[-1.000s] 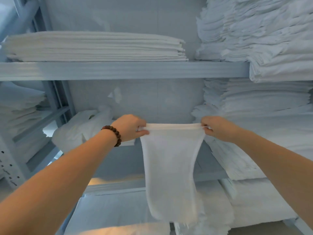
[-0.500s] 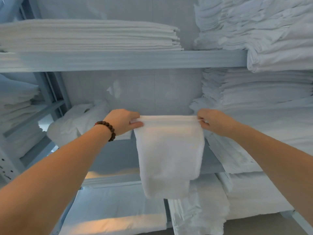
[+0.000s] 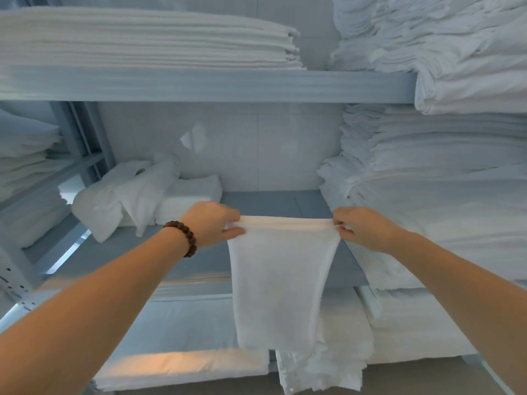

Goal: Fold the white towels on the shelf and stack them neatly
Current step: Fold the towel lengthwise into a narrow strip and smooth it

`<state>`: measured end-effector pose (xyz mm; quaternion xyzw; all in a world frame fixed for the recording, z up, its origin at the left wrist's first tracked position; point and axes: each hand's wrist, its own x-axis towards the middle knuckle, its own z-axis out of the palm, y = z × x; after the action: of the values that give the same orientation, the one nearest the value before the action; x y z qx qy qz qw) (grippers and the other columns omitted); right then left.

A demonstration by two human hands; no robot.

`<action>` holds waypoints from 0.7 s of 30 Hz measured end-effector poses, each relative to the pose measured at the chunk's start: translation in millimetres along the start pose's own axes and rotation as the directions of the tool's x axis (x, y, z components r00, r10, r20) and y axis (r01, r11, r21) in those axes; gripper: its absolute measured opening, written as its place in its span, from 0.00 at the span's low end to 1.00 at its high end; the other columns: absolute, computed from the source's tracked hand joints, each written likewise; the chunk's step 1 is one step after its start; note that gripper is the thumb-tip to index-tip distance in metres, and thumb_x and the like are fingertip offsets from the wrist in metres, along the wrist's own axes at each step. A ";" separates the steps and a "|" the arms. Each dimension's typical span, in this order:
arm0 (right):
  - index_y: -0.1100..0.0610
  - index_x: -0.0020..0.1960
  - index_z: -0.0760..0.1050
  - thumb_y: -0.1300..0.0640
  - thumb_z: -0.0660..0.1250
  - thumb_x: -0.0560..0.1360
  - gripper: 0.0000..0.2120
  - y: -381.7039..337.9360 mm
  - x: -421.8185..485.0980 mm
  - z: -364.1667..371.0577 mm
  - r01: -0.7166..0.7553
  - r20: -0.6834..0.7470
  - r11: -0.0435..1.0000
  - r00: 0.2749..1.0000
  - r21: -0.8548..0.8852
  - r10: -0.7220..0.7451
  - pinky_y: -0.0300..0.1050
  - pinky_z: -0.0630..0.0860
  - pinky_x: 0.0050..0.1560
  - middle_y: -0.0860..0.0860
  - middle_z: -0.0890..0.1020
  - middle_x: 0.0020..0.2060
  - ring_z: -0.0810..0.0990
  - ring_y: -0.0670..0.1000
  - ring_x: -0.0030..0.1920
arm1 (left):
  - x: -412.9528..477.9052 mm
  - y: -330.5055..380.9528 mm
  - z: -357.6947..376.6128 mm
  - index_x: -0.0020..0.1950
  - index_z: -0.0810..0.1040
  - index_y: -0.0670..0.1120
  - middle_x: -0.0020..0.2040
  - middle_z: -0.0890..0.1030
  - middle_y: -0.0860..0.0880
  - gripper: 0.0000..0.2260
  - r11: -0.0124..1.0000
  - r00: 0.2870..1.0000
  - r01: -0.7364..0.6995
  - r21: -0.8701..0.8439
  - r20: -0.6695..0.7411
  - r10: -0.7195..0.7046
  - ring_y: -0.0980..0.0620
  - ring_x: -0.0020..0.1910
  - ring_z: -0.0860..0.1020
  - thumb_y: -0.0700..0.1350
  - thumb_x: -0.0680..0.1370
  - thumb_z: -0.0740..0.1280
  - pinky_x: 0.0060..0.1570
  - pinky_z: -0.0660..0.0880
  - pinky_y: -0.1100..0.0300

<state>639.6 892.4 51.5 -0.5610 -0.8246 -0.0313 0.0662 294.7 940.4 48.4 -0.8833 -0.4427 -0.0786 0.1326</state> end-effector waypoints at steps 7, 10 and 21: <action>0.58 0.43 0.75 0.63 0.66 0.73 0.02 23.2 -1.8 -0.3 0.111 -0.165 0.985 0.982 0.129 -0.089 0.36 0.65 0.38 0.48 0.76 0.38 0.73 0.49 0.38 | 4.0 8.0 6.3 0.35 0.74 0.49 0.31 0.76 0.51 0.13 0.875 0.976 0.138 -0.465 -0.088 -0.201 0.51 0.34 0.73 0.54 0.69 0.75 0.35 0.67 0.61; 0.58 0.44 0.77 0.62 0.67 0.74 0.01 31.0 4.1 -2.9 0.108 -0.186 0.980 0.980 0.170 -0.075 0.29 0.67 0.42 0.49 0.79 0.39 0.75 0.49 0.40 | 10.1 10.2 4.0 0.34 0.77 0.49 0.32 0.77 0.51 0.11 0.812 0.962 0.184 -0.553 -0.067 -0.264 0.52 0.35 0.75 0.52 0.67 0.77 0.38 0.70 0.61; 0.56 0.50 0.72 0.62 0.67 0.74 0.06 55.0 86.1 -5.1 -0.003 -0.183 0.913 0.979 0.409 0.085 0.52 0.73 0.50 0.58 0.81 0.45 0.78 0.58 0.46 | 71.8 -37.6 2.0 0.55 0.81 0.48 0.42 0.80 0.50 0.12 0.626 0.960 0.212 -0.750 0.041 -0.276 0.55 0.40 0.78 0.44 0.72 0.73 0.48 0.73 0.67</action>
<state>660.0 991.3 67.8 -0.5477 -0.7894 0.0867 0.2632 307.4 1017.2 71.0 -0.7872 -0.4810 -0.3051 -0.2365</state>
